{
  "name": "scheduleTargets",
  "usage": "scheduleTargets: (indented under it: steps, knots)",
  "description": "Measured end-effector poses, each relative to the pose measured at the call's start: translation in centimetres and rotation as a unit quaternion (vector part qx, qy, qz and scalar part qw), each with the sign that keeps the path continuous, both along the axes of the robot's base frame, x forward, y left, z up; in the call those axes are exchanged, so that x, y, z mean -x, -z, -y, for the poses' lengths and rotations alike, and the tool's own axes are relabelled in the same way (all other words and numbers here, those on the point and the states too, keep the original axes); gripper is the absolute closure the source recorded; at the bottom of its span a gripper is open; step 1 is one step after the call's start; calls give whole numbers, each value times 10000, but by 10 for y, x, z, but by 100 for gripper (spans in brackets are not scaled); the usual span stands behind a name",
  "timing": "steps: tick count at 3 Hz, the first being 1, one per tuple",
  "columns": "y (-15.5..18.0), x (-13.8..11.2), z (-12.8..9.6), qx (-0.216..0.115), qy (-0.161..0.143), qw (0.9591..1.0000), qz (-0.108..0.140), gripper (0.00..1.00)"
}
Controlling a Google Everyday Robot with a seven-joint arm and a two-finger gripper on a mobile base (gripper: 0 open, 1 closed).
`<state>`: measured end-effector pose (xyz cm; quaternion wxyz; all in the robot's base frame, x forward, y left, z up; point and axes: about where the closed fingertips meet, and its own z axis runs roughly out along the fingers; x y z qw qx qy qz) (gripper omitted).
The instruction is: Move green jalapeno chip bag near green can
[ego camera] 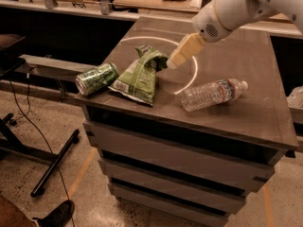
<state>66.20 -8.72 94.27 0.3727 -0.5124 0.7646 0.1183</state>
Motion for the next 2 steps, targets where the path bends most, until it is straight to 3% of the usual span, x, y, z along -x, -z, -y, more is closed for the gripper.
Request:
scheduleTargets:
  steps: [1,2]
  knots:
    - [-22,5,28,97,165,9996,199,0]
    - [-28,6,35,118,213,9994,245,0]
